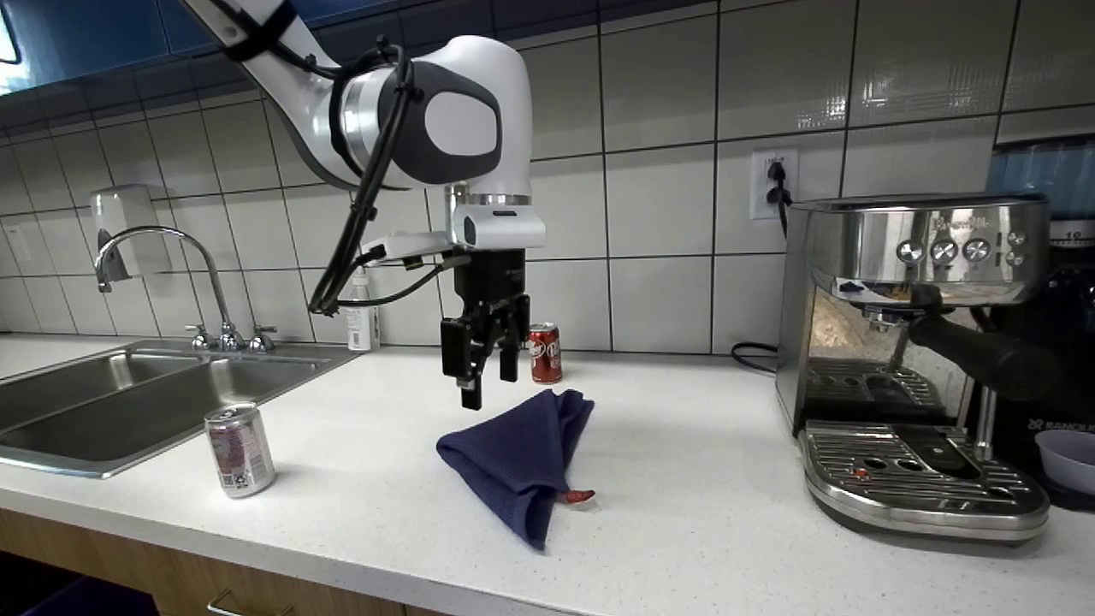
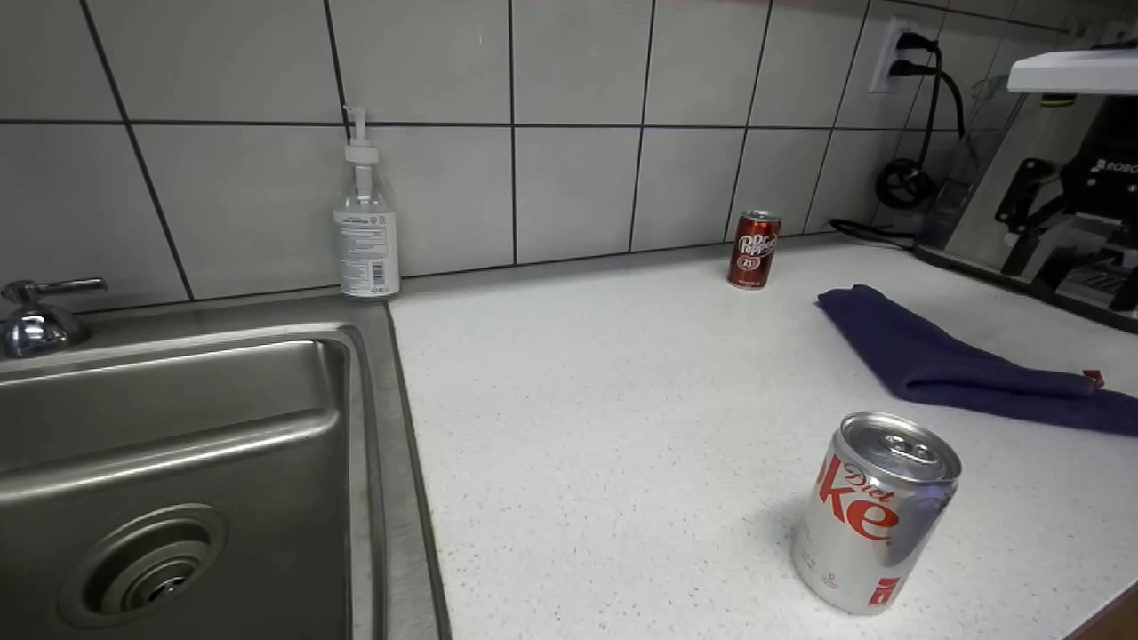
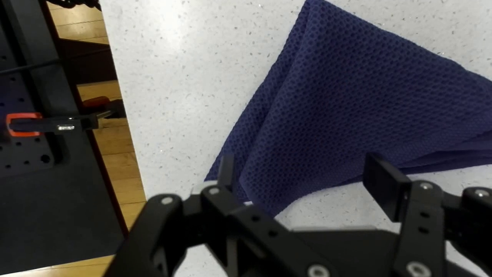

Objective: Fold the blue towel twice in a triangular shape

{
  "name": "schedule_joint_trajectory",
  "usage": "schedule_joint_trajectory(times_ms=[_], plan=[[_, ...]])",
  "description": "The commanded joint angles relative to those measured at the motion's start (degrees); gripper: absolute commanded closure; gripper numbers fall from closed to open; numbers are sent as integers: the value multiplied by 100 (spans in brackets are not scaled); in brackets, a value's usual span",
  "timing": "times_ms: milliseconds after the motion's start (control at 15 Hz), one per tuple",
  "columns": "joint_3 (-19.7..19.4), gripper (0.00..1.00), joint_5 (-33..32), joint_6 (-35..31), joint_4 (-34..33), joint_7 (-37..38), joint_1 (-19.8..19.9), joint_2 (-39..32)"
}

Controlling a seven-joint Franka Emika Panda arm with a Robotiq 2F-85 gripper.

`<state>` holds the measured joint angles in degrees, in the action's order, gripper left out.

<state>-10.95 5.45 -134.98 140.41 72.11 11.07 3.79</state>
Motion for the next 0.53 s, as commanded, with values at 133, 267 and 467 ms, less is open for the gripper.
schedule_joint_trajectory(times_ms=[133,267,467], plan=[[49,0,-211,67,138,132,50,235],[53,0,-301,77,162,124,50,249],[53,0,-461,84,252,-27,51,357]])
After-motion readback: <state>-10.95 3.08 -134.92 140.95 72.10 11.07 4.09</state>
